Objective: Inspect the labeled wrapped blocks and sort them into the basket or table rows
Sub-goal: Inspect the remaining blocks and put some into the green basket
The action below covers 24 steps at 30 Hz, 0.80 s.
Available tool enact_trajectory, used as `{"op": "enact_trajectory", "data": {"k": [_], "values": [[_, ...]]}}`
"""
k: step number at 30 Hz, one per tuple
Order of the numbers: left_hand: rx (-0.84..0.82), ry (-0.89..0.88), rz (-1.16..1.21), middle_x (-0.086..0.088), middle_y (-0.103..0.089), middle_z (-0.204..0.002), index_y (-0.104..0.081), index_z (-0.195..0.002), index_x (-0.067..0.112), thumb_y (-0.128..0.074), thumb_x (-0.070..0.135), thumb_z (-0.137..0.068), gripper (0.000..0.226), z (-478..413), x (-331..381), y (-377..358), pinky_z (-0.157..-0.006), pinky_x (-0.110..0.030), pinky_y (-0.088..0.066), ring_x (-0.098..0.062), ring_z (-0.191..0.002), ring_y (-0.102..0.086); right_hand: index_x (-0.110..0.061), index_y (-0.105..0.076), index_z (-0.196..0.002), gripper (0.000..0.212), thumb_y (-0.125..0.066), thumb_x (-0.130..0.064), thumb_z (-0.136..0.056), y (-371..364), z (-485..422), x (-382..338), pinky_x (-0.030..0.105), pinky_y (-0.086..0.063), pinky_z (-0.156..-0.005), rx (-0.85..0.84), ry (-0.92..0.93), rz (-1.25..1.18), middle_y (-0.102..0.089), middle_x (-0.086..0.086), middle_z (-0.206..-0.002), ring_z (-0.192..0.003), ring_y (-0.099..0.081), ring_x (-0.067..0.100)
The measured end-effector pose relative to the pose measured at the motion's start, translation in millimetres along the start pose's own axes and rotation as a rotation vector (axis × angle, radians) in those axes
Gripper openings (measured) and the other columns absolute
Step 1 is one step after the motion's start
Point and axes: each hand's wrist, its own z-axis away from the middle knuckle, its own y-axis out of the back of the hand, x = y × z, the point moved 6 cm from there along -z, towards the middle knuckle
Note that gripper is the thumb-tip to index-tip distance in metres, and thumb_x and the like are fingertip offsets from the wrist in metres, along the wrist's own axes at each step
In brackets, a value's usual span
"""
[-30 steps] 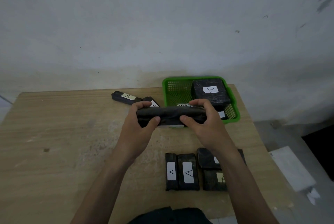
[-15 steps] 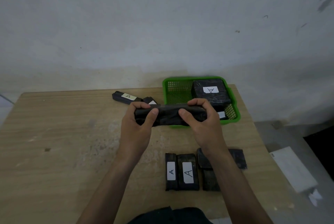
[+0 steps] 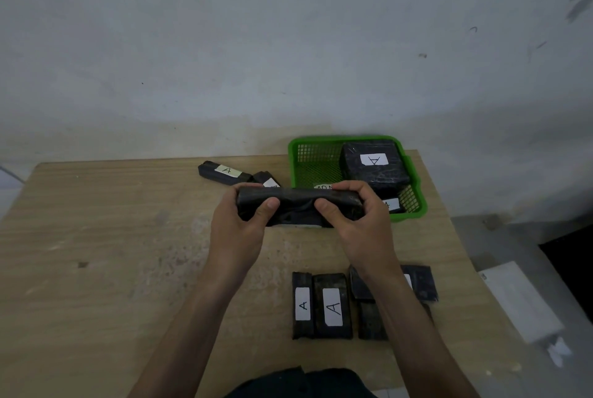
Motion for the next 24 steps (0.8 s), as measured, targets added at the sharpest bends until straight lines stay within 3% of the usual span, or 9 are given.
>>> {"op": "enact_trajectory", "data": {"k": [4, 13, 18, 21, 24], "values": [[0.032, 0.004, 0.001, 0.006, -0.064, -0.089, -0.056, -0.092, 0.023, -0.066, 0.010, -0.084, 0.018, 1.8, -1.1, 0.6, -0.064, -0.006, -0.047, -0.001, -0.081, -0.062, -0.007, -0.062, -0.098, 0.027, -0.077, -0.007, -0.076, -0.3, 0.7, -1.6, 0.016, -0.053, -0.069, -0.003, 0.015, -0.006, -0.066, 0.002, -0.090, -0.080, -0.064, 0.002], [0.032, -0.022, -0.045, 0.008, -0.061, -0.087, -0.053, -0.098, 0.016, -0.065, 0.012, -0.086, 0.017, 4.5, 0.9, 0.4, -0.062, -0.004, -0.045, 0.002, -0.078, -0.059, -0.010, -0.062, -0.097, 0.026, -0.078, -0.009, -0.076, -0.1, 0.7, -1.7, 0.016, -0.053, -0.071, -0.023, 0.022, 0.015, -0.067, 0.003, -0.092, -0.082, -0.064, 0.004], [0.022, -0.016, -0.073, 0.008, -0.062, -0.088, -0.052, -0.089, 0.026, -0.066, 0.015, -0.085, 0.018, 5.0, -1.0, -0.1, -0.063, -0.005, -0.046, 0.000, -0.080, -0.059, -0.010, -0.062, -0.098, 0.027, -0.078, -0.011, -0.076, 2.0, 3.1, 1.4, 0.015, -0.053, -0.070, 0.003, 0.027, 0.043, -0.067, 0.002, -0.091, -0.082, -0.064, 0.003], [-0.070, -0.033, -0.131, 0.011, -0.058, -0.092, -0.051, -0.095, 0.028, -0.064, 0.017, -0.086, 0.020, 1.6, -1.4, -1.7, -0.067, -0.012, -0.048, 0.000, -0.083, -0.058, -0.014, -0.059, -0.103, 0.029, -0.076, -0.015, -0.079, 1.4, 4.2, 5.7, 0.010, -0.048, -0.072, -0.030, 0.028, 0.111, -0.064, -0.001, -0.098, -0.086, -0.060, -0.002], [-0.123, 0.092, -0.043, 0.008, -0.056, -0.096, -0.054, -0.095, 0.026, -0.060, 0.018, -0.090, 0.011, 0.3, -8.9, -1.4, -0.072, -0.028, -0.053, -0.011, -0.089, -0.058, -0.019, -0.054, -0.120, 0.047, -0.076, -0.016, -0.079, -0.4, 3.0, 7.4, 0.004, -0.043, -0.082, -0.110, 0.041, 0.192, -0.061, -0.009, -0.113, -0.100, -0.056, -0.006]]}}
